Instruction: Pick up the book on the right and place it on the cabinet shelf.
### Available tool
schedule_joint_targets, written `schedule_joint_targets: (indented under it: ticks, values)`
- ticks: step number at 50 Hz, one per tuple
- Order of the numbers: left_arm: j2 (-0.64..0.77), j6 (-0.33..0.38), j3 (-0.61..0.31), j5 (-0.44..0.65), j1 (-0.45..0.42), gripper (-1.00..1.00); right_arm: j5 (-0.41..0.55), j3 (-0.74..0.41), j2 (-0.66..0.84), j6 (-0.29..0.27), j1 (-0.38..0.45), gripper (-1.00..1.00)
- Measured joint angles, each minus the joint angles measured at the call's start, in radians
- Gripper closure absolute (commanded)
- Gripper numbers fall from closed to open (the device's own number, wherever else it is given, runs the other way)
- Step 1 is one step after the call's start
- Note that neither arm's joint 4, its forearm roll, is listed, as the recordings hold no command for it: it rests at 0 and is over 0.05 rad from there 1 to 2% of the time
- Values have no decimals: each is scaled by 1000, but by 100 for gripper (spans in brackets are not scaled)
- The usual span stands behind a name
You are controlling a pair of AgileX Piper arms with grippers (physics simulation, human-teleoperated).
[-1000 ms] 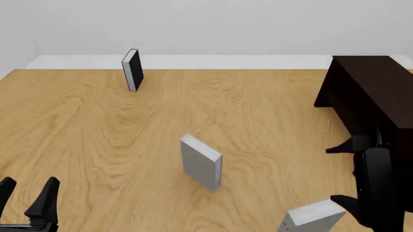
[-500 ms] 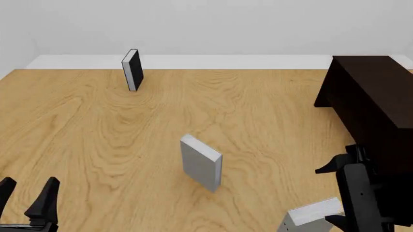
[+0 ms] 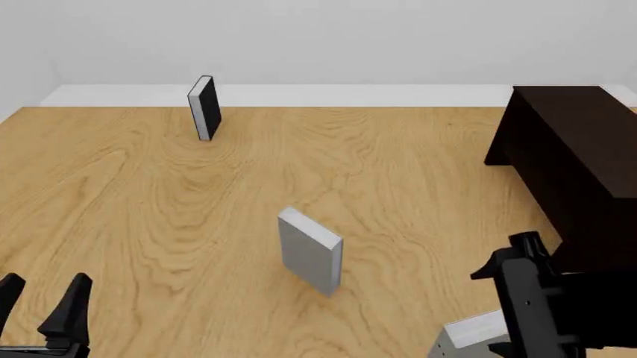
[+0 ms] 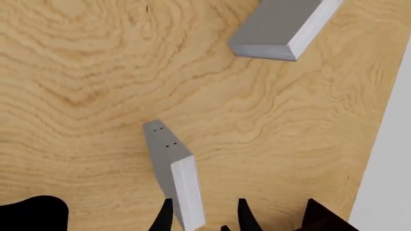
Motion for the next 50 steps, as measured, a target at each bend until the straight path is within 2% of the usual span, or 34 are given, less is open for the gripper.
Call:
schedule_joint_targets:
  ticks: [23,34,50]
  values:
    - [0,0,0,0,0,-100,-65,24,113,89,82,-100]
    - [0,0,0,0,0,-100,-84,36,146,115,97,-100]
    - [0,0,0,0,0,-100,-101,45,205,197,155,-100]
